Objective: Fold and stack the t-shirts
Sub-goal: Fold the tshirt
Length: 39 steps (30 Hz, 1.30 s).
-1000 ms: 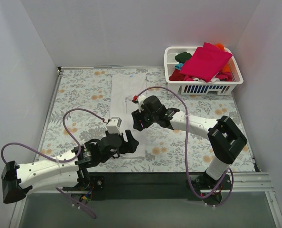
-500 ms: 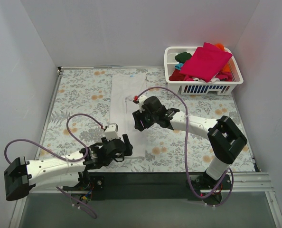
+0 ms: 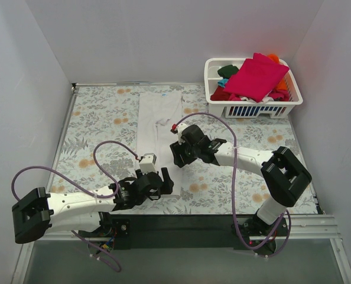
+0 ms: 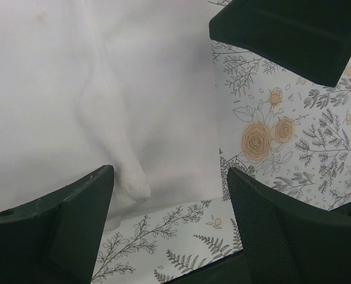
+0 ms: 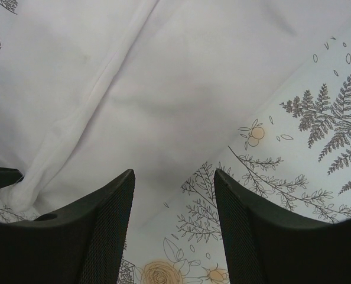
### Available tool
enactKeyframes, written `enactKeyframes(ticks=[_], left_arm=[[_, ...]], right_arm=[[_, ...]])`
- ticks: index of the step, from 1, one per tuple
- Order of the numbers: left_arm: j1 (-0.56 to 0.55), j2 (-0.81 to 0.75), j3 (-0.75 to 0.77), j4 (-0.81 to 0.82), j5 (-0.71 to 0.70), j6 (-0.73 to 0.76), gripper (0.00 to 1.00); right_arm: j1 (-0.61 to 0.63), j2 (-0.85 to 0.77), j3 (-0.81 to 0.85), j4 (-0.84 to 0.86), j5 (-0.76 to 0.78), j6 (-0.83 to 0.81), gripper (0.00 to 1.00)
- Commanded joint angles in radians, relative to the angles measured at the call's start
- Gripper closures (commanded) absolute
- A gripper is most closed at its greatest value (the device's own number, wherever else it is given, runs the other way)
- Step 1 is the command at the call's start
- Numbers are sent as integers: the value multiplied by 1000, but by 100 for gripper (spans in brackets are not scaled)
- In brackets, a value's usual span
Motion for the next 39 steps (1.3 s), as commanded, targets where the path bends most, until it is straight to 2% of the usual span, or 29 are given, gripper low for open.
enactKeyframes(ticks=[1,14,18,21,24,25,27,28,32,39], left_arm=[[-3,8,-17,47,17,6,29],[-3,39,-45,90,108,1,29],[-3,-27,-36,78,80,20,29],[-3,-132,-17,19,25,4,29],[-3,-186,1,-138,-88,-92,29],[-3,-189,7,-194,-116,-202,29],[-3,-174,26,-366,-175,-305,28],[-3,-162,30,-468,-188,-383,28],[-3,-105,44,-636,-210,-548,25],[-3,-154,4,-632,-196,-599,24]], right_arm=[[3,-38,-11,4,20,11,49],[3,-73,-69,-28,69,32,49],[8,-107,-106,-43,58,52,49],[35,-160,-135,-53,53,80,49],[86,-176,-147,-62,61,112,49],[107,-174,-149,-63,66,133,49],[124,-162,-152,-69,66,152,49],[141,-156,-153,-71,64,172,49],[187,-136,-153,-72,67,218,49],[241,-90,-146,-80,96,273,49]])
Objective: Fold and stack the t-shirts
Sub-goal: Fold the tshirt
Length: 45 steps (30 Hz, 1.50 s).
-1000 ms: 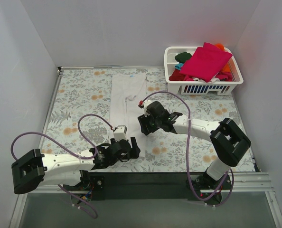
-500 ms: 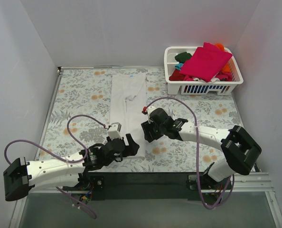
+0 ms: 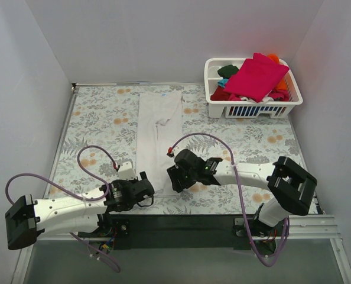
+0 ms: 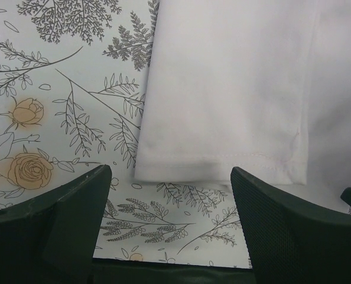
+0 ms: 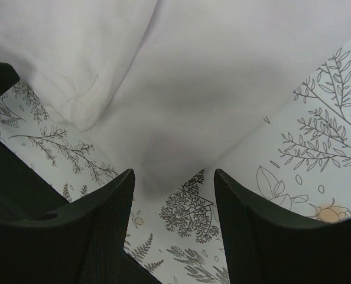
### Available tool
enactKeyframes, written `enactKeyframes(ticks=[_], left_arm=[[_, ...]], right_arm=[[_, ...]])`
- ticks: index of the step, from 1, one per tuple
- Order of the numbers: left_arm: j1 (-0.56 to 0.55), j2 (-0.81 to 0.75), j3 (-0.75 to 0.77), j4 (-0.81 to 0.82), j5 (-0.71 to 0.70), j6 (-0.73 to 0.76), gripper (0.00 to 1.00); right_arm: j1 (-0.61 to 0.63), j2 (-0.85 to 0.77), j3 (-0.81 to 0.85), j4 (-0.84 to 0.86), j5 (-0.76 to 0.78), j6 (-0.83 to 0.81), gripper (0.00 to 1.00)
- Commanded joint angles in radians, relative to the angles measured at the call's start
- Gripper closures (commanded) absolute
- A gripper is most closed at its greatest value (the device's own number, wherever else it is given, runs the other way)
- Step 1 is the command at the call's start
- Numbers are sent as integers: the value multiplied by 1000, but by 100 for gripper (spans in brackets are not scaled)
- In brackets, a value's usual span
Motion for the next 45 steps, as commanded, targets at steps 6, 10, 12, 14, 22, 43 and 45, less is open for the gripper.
enactKeyframes(ticks=[6,10,12,14,22,43,45], left_arm=[[-2,-41,-66,2,-53,-272,25],[-2,-41,-75,7,-55,-274,28],[-2,-52,-84,19,-58,-268,30],[-2,-61,-90,39,-58,-254,33],[1,-64,-95,74,-72,-225,38],[6,4,-93,120,5,-163,76],[6,11,-96,134,14,-134,84]], right_arm=[[29,10,-17,-8,35,76,49],[40,10,-20,-8,40,87,49],[43,10,-23,-8,40,93,49],[49,10,-26,-10,41,101,49],[91,2,-37,-26,57,139,49],[115,87,9,-77,181,152,73],[117,85,9,-91,193,152,85]])
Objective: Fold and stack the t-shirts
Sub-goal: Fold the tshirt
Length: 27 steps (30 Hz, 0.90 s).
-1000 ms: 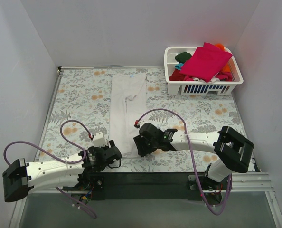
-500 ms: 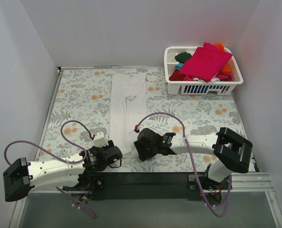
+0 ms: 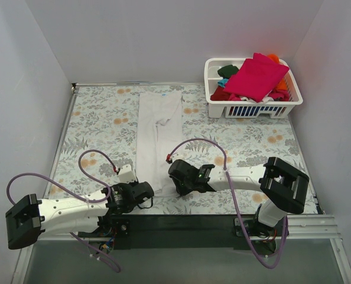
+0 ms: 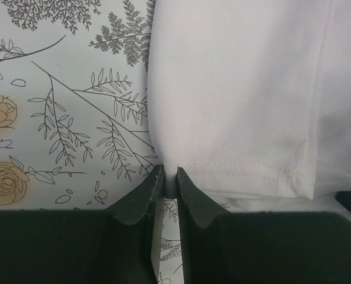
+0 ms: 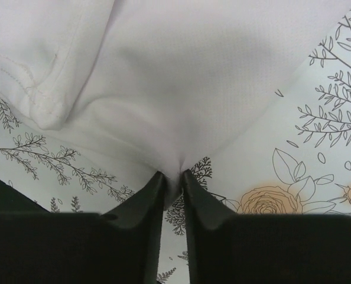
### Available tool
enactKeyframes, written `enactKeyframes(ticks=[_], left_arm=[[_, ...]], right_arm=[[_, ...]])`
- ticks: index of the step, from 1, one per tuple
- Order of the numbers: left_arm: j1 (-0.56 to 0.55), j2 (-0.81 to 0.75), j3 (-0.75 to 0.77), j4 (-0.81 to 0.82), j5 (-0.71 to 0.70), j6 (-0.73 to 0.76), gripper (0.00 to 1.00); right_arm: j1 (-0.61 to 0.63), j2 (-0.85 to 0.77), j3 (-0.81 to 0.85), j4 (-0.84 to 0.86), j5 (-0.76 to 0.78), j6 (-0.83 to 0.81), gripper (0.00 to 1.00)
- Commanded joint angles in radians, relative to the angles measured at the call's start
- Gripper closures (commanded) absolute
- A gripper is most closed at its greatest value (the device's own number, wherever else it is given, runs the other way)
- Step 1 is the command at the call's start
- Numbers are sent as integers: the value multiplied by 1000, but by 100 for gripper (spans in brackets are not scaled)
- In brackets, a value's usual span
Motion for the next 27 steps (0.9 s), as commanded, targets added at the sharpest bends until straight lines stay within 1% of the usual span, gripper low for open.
enactKeyframes(ticks=[1,2,3,4,6,9,13,18,24,27], left_arm=[[4,17,1,27,24,-90,87],[4,19,0,37,32,-74,89],[4,20,0,49,41,-42,94],[4,20,-3,72,61,-27,96],[4,14,-6,98,81,22,100],[4,-1,-8,156,139,82,100],[4,5,-9,225,228,156,100],[4,48,3,225,347,181,100],[4,24,6,234,438,182,100],[4,7,9,247,495,182,100]], right_arm=[[5,21,9,-78,43,12,89],[7,16,9,-88,48,11,92],[5,13,9,-97,49,6,97],[5,9,6,-112,46,4,99],[7,-7,1,-134,40,-9,99],[5,-36,-12,-181,28,-31,99],[7,-80,-40,-227,-34,-57,99],[8,-142,-83,-282,-106,-77,99],[27,-206,-109,-336,-172,-78,99],[31,-232,-112,-348,-170,-68,99]])
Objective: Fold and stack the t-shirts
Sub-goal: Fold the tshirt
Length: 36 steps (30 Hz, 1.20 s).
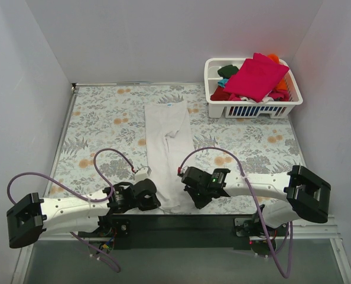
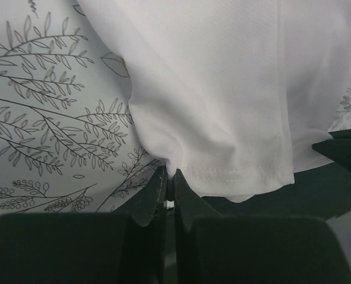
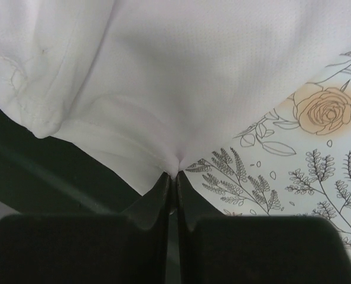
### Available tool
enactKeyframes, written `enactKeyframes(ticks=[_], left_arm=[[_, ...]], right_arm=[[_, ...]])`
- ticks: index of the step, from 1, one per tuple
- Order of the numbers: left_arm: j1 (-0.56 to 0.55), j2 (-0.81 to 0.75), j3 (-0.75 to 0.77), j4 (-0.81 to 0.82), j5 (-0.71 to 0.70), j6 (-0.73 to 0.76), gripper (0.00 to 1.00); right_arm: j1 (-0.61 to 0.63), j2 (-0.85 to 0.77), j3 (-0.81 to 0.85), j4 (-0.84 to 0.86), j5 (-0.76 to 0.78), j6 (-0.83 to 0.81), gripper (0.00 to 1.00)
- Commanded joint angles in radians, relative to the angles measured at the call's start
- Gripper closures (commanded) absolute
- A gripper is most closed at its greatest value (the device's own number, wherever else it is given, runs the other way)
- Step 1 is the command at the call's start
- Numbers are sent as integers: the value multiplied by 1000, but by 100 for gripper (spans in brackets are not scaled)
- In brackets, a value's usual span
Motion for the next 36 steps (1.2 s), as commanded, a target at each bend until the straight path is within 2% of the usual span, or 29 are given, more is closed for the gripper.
enactKeyframes(ticks=[1,7,16,19,26,36], left_arm=[[3,-30,13,16,95,13,100],[4,-102,30,35,96,-10,100],[42,-98,33,72,40,-24,100],[107,-104,36,95,63,16,100],[344,-68,46,180,193,160,100],[475,96,140,259,287,287,100]], right_arm=[[10,-42,-4,-65,-25,-5,99],[10,-50,65,-63,56,-2,99],[-44,45,197,-63,180,-68,99],[-84,74,229,-52,211,-102,99],[-174,140,292,3,205,-195,99],[-292,284,465,38,174,-300,99]])
